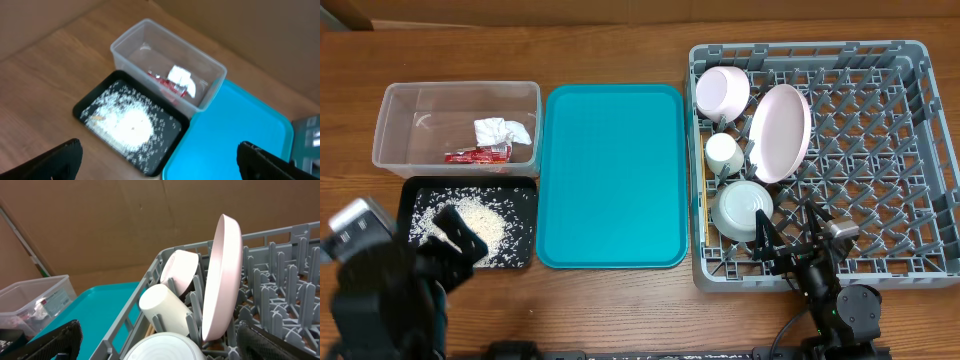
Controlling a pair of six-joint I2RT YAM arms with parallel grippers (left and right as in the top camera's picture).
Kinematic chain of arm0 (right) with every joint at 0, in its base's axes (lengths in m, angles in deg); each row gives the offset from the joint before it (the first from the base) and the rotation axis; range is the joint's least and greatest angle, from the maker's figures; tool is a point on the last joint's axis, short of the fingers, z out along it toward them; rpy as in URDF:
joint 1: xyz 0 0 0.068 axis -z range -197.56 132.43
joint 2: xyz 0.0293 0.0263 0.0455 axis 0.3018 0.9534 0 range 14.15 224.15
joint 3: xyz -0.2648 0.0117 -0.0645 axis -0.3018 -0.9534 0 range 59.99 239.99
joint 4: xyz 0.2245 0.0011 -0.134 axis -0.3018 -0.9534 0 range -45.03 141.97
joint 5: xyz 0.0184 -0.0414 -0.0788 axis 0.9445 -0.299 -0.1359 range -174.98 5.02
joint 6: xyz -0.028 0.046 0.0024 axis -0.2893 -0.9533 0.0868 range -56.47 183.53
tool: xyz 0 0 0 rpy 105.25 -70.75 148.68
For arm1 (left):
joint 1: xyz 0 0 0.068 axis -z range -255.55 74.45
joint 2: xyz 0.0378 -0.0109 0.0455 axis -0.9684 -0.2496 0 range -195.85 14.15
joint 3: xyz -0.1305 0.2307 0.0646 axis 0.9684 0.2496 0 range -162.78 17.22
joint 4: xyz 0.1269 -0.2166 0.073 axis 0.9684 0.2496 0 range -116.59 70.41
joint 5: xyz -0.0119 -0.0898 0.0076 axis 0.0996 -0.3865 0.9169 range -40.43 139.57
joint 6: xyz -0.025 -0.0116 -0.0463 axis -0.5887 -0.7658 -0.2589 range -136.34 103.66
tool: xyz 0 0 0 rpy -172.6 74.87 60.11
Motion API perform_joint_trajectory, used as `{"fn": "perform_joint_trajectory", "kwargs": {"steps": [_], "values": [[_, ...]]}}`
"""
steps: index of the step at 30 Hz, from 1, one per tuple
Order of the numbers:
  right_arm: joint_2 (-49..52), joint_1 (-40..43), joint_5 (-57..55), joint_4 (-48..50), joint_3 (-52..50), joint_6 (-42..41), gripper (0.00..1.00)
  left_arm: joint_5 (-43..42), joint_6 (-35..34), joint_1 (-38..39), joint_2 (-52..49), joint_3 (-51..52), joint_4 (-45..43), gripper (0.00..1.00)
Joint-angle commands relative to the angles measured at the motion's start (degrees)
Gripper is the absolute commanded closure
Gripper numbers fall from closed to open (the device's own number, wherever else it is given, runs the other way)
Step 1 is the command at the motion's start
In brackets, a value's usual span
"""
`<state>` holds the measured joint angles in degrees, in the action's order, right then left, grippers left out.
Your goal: Sort waste into correct bins and load items into the dishwasher
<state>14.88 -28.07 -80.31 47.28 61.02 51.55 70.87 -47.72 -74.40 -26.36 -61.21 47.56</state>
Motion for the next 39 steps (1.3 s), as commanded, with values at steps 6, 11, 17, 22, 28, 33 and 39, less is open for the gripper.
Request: {"fn": "perform_joint_trajectory", "kwargs": {"steps": [6,11,17,22,28,33,39], "values": [[-0.57,0.24,0.11,0.28,-0.59,-0.2,0.0,1.16,-10.4,0.28,19.82,26.99,-29.46,0.0],[-0.57,0.24,0.11,0.28,-0.59,-0.2,0.0,1.16,-22.18,0.28,27.21,38.45,-46.03,0.0],[-0.57,0.24,0.11,0.28,-0.59,-0.22,0.0,1.16,-37.24,0.28,32.24,48.15,-53.02,0.0],[-0.57,0.24,0.11,0.28,-0.59,-0.22,0.0,2.29,-47.74,0.28,34.49,54.45,-53.48,0.0],[-0.57,0.24,0.11,0.28,-0.59,-0.22,0.0,-0.26,-36.54,0.28,38.99,62.9,-64.81,0.0],[-0.57,0.24,0.11,0.28,-0.59,-0.22,0.0,-5.22,-17.29,0.28,39.95,67.49,-81.53,0.0],[-0.57,0.24,0.11,0.28,-0.59,-0.22,0.0,-12.63,3.72,0.28,39.98,71.21,-93.61,0.0]]}}
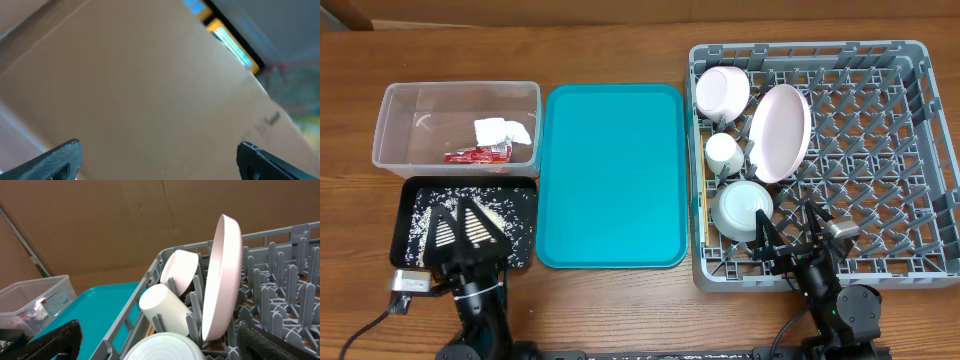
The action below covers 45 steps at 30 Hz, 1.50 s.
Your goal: Sort waste into correct bins and load items into the dishwasher
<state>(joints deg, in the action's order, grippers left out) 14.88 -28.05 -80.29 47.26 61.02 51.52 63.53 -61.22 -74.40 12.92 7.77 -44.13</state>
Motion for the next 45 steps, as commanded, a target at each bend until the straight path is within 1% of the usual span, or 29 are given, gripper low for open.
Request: {"fn": "perform_joint_trajectory", "kwargs": {"steps": [1,5,10,13,16,18,19,20,21,45], "values": [[-0.57,0.22,0.09,0.31,-0.59,-0.2,0.0,-5.29,18.18,0.28,0.74,2.62,-2.08,0.0],[-0.57,0.22,0.09,0.31,-0.59,-0.17,0.0,-5.27,22.36,0.28,1.05,5.42,-2.03,0.0],[-0.57,0.22,0.09,0.31,-0.59,-0.2,0.0,-5.03,24.59,0.28,1.05,9.25,-1.14,0.0],[-0.57,0.22,0.09,0.31,-0.59,-0.2,0.0,-4.79,26.62,0.28,1.05,9.18,3.1,0.0],[-0.57,0.22,0.09,0.31,-0.59,-0.2,0.0,-4.74,30.58,0.28,1.05,9.18,7.39,0.0],[-0.57,0.22,0.09,0.31,-0.59,-0.2,0.0,-4.57,33.7,0.28,1.05,9.18,12.2,0.0],[-0.57,0.22,0.09,0.31,-0.59,-0.2,0.0,-4.33,36.57,0.28,1.05,9.18,18.18,0.0],[-0.57,0.22,0.09,0.31,-0.59,-0.2,0.0,-4.33,37.31,0.28,1.05,9.18,21.03,0.0],[-0.57,0.22,0.09,0.31,-0.59,-0.2,0.0,-4.35,38.97,0.28,1.05,9.18,20.65,0.0],[-0.57,0.22,0.09,0.31,-0.59,-0.2,0.0,-4.55,38.93,0.28,1.03,9.18,20.96,0.0]]}}
